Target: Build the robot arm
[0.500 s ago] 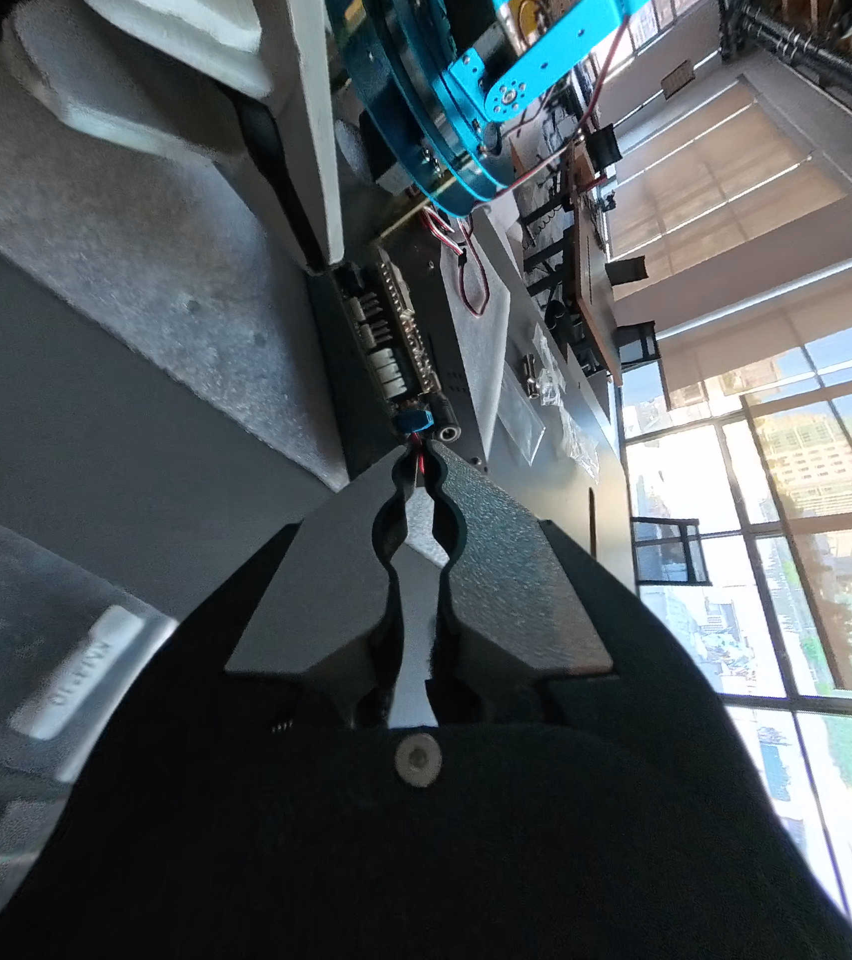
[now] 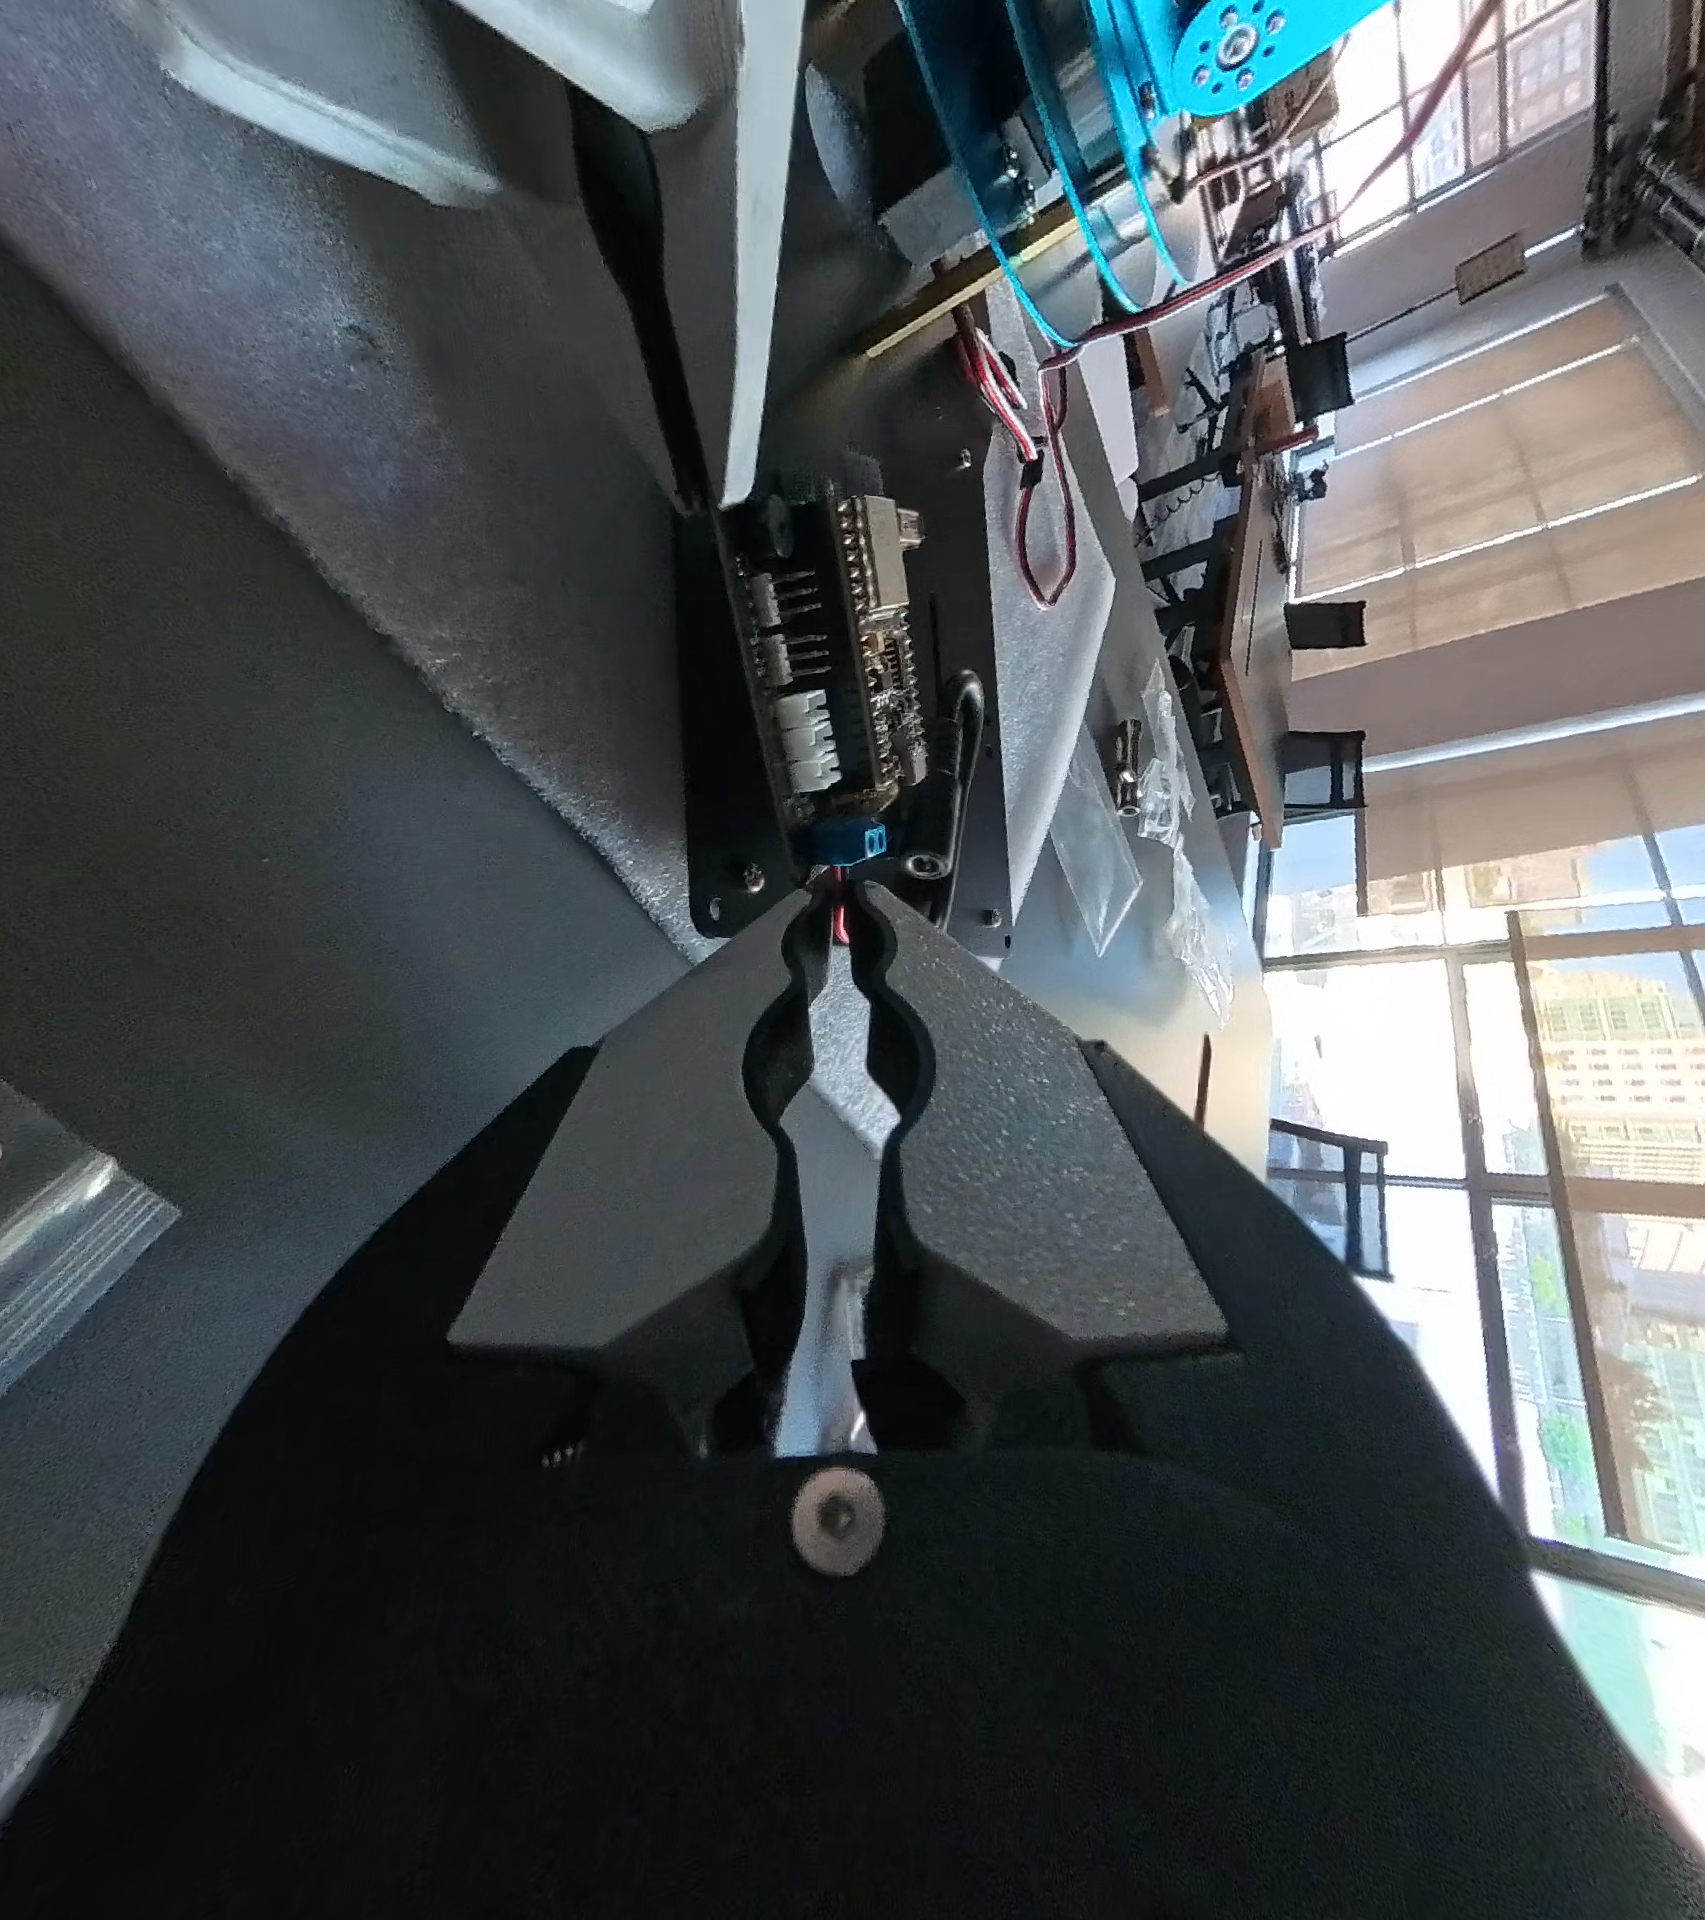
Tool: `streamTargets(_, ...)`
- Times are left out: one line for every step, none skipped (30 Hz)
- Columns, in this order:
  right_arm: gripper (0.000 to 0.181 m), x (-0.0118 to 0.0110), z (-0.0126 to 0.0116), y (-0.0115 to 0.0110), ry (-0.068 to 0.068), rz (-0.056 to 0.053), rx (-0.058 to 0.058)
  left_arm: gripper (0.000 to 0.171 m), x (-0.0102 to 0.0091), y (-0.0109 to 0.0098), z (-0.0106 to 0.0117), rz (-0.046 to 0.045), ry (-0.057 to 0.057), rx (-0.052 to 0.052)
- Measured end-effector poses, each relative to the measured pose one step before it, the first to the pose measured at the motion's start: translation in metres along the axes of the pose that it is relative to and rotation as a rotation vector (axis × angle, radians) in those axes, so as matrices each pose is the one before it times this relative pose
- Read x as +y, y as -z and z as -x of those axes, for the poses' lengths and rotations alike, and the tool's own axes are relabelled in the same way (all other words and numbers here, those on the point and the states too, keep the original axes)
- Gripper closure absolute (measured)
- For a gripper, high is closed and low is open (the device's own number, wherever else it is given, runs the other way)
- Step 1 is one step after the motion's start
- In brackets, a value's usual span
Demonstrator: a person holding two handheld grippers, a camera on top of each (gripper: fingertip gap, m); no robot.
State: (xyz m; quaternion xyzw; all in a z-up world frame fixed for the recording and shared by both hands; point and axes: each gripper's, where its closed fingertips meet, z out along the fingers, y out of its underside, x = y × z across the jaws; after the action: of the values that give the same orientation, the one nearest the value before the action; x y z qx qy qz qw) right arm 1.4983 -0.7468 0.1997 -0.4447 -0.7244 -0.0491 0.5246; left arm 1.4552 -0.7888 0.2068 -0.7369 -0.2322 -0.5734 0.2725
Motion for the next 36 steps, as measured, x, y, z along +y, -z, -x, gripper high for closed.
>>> streamTargets(0.18,-0.00015,-0.00069,-0.00071,0.0161,-0.0013,-0.0012,0.171,-0.00101,-0.00013,0.0013,-0.0065,0.014,-0.0039)
streamTargets(0.18,0.00023,0.00026,-0.00121,0.0141,-0.002,-0.0078,0.171,-0.00083,-0.0002,0.00077,-0.0052,0.0158,-0.0035)
streamTargets(0.18,0.00073,-0.00036,-0.00112,0.0103,0.0,-0.0033,0.171,0.00101,-0.00074,0.00124,0.01173,0.008,-0.0096)
streamTargets(0.18,0.00026,-0.00004,-0.00101,0.0095,-0.0037,-0.0047,0.171,0.00102,-0.00036,0.00136,0.01593,0.0047,-0.0129)
streamTargets(0.18,-0.00006,0.00072,-0.00121,0.0095,-0.0067,-0.0068,0.171,-0.0007,0.00005,0.00166,-0.00261,0.0069,-0.0148)
streamTargets(0.179,0.00026,0.00016,-0.00132,0.0108,-0.0041,-0.0019,0.171,-0.00025,-0.0003,0.00124,-0.00073,0.0153,-0.011)
streamTargets(0.179,0.00065,0.00044,-0.00143,0.0111,-0.002,-0.0027,0.171,0.0003,-0.00057,0.00082,0.00496,0.0157,-0.0079)
streamTargets(0.179,0.00012,-0.00027,-0.00086,0.0089,-0.0039,0.0018,0.171,-0.00062,-0.00018,0.00104,-0.00245,0.0073,-0.0102)
streamTargets(0.179,-0.00016,-0.00058,-0.00052,0.0103,-0.0042,0.0029,0.171,-0.00038,-0.0003,0.00091,-0.00231,0.0079,-0.0085)
streamTargets(0.179,0.00048,-0.00045,-0.00057,0.0089,-0.0015,0.0028,0.171,-0.00009,-0.00039,0.0,0.0007,0.0137,-0.001)
streamTargets(0.179,0.00018,-0.00027,-0.00045,0.0024,-0.0039,0.0032,0.17,-0.00006,-0.00027,-0.00037,0.0036,0.0134,0.0024)
streamTargets(0.179,-0.00011,-0.00009,-0.00028,0.0006,-0.0072,0.003,0.169,0.00008,0.00007,-0.00029,0.00561,0.0102,0.0023)
streamTargets(0.179,-0.00005,-0.00004,-0.0002,-0.0006,-0.0086,0.0032,0.168,0.00072,0.00015,-0.00063,0.00837,0.0082,0.0047)
streamTargets(0.179,-0.00008,0.0,0.00002,-0.0013,-0.0071,0.0017,0.166,0.0014,0.00029,-0.00043,0.01072,0.0052,0.0033)
streamTargets(0.179,-0.00022,0.00022,0.00017,-0.0004,-0.0055,0.0,0.166,0.00141,0.00079,-0.00016,0.00584,0.0052,0.0031)
streamTargets(0.179,0.00019,-0.00003,0.00005,0.0032,-0.0021,0.0005,0.166,0.00139,0.00112,-0.00043,0.00187,0.0087,0.0075)
streamTargets(0.179,0.00011,0.00012,-0.00009,0.003,0.0001,-0.0021,0.167,0.00164,0.00121,-0.00047,0.00429,0.0074,0.009)
streamTargets(0.179,0.00063,0.00079,-0.00066,0.0012,0.0035,-0.0057,0.168,0.00115,0.00126,-0.00025,0.00375,0.0047,0.0073)
streamTargets(0.179,0.00023,-0.00034,-0.00032,0.0025,0.0009,0.002,0.169,0.00099,0.00107,-0.00027,0.00269,0.0043,0.0067)
streamTargets(0.179,-0.00018,0.00001,-0.00024,0.0058,-0.0031,-0.0003,0.17,0.00092,0.00095,-0.00034,0.00266,0.0036,0.005)
streamTargets(0.179,0.00015,-0.00015,-0.00017,0.0054,-0.0009,-0.0011,0.17,0.00065,0.00103,-0.00022,0.00001,0.0019,0.0033)
streamTargets(0.179,0.00006,-0.0001,-0.00006,0.0078,-0.0011,-0.0012,0.169,0.00085,0.00098,-0.00024,-0.00058,0.0009,0.0033)
streamTargets(0.179,0.00028,-0.0001,-0.0001,0.0124,-0.0009,0.0017,0.169,0.00182,0.00093,-0.00022,0.00401,-0.0006,0.0034)
streamTargets(0.179,0.0002,-0.00012,-0.00021,0.0146,-0.0023,0.0021,0.169,0.00251,0.00117,-0.0003,0.0063,-0.0019,0.0035)
streamTargets(0.178,-0.00004,0.00028,-0.00003,0.0195,-0.0034,-0.0012,0.168,0.00322,0.00148,-0.00037,0.00603,-0.001,0.0043)
streamTargets(0.177,-0.0002,0.00004,0.00021,0.0218,-0.0036,-0.0019,0.167,0.00385,0.00202,-0.00123,0.00721,0.003,0.0108)
streamTargets(0.177,-0.00004,-0.00006,0.00022,0.0214,-0.0027,-0.0045,0.167,0.00412,0.00256,-0.00212,0.00554,0.004,0.017)
streamTargets(0.175,0.00044,-0.00023,0.00047,0.0201,0.0002,-0.0085,0.166,0.00461,0.00313,-0.00251,0.00529,0.0033,0.0173)
streamTargets(0.172,0.00054,-0.00116,0.00052,0.0188,-0.0012,-0.0068,0.166,0.00548,0.00342,-0.00299,0.00921,0.0024,0.0183)
streamTargets(0.168,0.00006,-0.0011,0.00095,0.0152,-0.0049,-0.0119,0.166,0.00618,0.0035,-0.00327,0.01494,-0.0023,0.0163)
streamTargets(0.165,0.00052,-0.00057,0.00129,0.0134,-0.0034,-0.0166,0.166,0.0064,0.00396,-0.00287,0.01588,-0.0083,0.0094)
streamTargets(0.165,0.00208,-0.00076,0.0018,0.0147,0.003,-0.0157,0.166,0.00559,0.00462,-0.00345,0.00969,-0.0145,0.0092)
streamTargets(0.164,0.00329,0.00009,0.00253,0.018,0.0085,-0.02,0.166,0.00502,0.00527,-0.00326,0.01101,-0.0194,0.0048)
streamTargets(0.164,0.00336,0.00205,0.00376,0.0191,0.0106,-0.0301,0.166,0.00486,0.00602,-0.00364,0.01214,-0.0248,0.0036)
streamTargets(0.164,0.0036,0.00236,0.00592,0.0186,0.0171,-0.0279,0.166,0.00385,0.00671,-0.00444,0.00814,-0.0315,0.0048)
streamTargets(0.164,0.00439,0.00033,0.00844,0.0125,0.0312,-0.0103,0.166,0.00345,0.00718,-0.00433,0.01045,-0.0414,0.0006)
